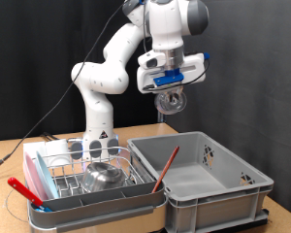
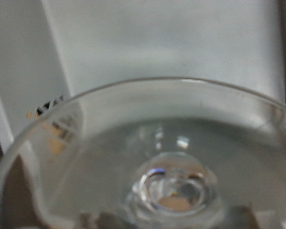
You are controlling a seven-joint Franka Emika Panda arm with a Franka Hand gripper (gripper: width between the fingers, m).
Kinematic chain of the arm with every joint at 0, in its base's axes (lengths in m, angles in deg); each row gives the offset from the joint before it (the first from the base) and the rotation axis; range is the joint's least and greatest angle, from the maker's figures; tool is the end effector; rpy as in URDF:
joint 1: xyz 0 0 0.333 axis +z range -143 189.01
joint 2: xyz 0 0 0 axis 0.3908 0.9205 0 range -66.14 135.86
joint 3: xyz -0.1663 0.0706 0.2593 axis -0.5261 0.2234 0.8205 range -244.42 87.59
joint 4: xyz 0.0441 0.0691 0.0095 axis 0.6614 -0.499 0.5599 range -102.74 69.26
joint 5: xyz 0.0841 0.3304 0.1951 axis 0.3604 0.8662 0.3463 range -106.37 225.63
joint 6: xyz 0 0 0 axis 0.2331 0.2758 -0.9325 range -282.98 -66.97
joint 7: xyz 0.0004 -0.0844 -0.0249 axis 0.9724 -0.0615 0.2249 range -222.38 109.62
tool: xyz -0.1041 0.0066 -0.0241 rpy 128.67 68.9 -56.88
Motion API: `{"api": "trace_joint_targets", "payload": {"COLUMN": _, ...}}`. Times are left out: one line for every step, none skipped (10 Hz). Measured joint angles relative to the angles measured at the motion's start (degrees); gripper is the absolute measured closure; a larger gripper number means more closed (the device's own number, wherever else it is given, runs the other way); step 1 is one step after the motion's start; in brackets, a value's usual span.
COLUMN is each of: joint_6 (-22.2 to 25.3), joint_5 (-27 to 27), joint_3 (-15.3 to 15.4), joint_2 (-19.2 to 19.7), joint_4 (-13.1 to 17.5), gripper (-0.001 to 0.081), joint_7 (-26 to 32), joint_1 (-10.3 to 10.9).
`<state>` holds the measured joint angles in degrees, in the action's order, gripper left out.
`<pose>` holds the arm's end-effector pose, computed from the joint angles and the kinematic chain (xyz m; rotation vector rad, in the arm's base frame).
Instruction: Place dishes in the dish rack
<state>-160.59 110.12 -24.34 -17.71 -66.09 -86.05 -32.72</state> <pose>0.3853 0.1014 0.4501 -2.6459 1.3516 0.1810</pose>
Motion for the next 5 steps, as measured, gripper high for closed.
{"api": "trace_joint_targets", "payload": {"joint_6": -0.51, "joint_5": 0.2, "joint_3": -1.0, "joint_2": 0.11, "joint_4": 0.01, "gripper": 0.07, "joint_7": 6.02, "joint_1": 0.99}}
{"api": "trace_joint_targets", "payload": {"joint_6": -2.41, "joint_5": 0.26, "joint_3": -1.68, "joint_2": 0.04, "joint_4": -0.01, "gripper": 0.07, "joint_7": 12.22, "joint_1": 1.89}}
{"api": "trace_joint_targets", "payload": {"joint_6": -4.75, "joint_5": 0.28, "joint_3": -1.99, "joint_2": -0.1, "joint_4": -0.05, "gripper": 0.07, "joint_7": 17.99, "joint_1": 2.56}}
{"api": "trace_joint_targets", "payload": {"joint_6": -7.49, "joint_5": 0.29, "joint_3": -2.16, "joint_2": -0.21, "joint_4": -0.1, "gripper": 0.07, "joint_7": 24.23, "joint_1": 3.01}}
{"api": "trace_joint_targets", "payload": {"joint_6": -10.26, "joint_5": 0.47, "joint_3": -2.17, "joint_2": -0.21, "joint_4": -0.14, "gripper": 0.07, "joint_7": 30.19, "joint_1": 3.26}}
